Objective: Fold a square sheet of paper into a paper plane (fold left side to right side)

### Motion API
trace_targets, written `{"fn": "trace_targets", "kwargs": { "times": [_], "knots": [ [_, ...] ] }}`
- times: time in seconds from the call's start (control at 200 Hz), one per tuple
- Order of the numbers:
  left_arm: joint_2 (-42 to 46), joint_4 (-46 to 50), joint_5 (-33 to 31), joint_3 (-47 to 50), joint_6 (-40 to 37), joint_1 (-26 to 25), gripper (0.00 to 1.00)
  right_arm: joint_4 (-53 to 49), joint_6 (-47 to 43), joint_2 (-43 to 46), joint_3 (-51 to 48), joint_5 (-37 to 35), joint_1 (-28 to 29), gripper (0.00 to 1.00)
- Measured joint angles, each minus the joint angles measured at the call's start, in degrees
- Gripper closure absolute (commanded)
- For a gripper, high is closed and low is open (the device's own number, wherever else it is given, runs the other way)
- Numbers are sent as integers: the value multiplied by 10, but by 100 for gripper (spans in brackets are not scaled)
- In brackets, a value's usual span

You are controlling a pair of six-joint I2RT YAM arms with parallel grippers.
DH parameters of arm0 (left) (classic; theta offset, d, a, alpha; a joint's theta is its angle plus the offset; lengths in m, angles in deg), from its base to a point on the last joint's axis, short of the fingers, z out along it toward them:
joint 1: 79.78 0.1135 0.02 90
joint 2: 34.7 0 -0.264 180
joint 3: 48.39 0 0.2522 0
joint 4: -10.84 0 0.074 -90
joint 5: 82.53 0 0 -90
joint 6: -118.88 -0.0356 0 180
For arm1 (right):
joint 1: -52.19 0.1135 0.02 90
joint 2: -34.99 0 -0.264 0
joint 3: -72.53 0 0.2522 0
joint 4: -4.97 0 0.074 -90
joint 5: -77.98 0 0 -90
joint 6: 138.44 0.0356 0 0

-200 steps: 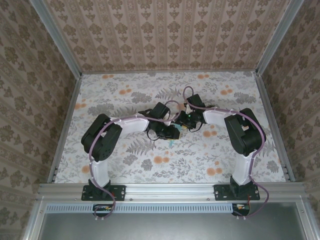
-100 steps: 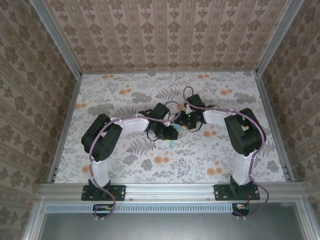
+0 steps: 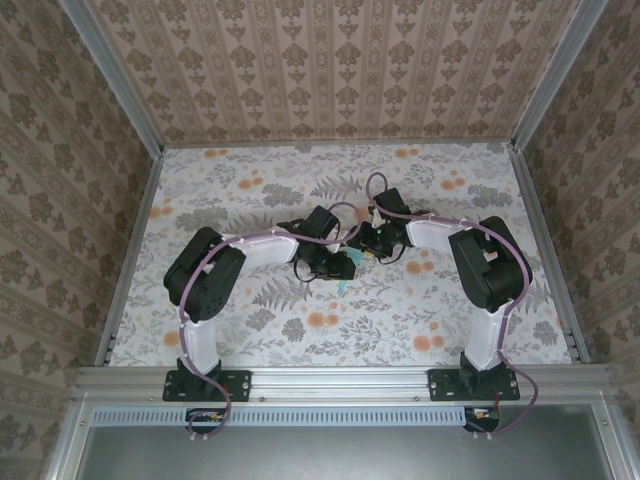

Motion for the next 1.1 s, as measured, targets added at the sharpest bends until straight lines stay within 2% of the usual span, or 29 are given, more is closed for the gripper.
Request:
{"fn": "trace_targets", "kwargs": {
  "times": [1.1],
  "knots": [
    [-9, -27, -7, 19, 16, 4, 81, -12, 3, -5, 10, 11, -7, 48]
  ]
}}
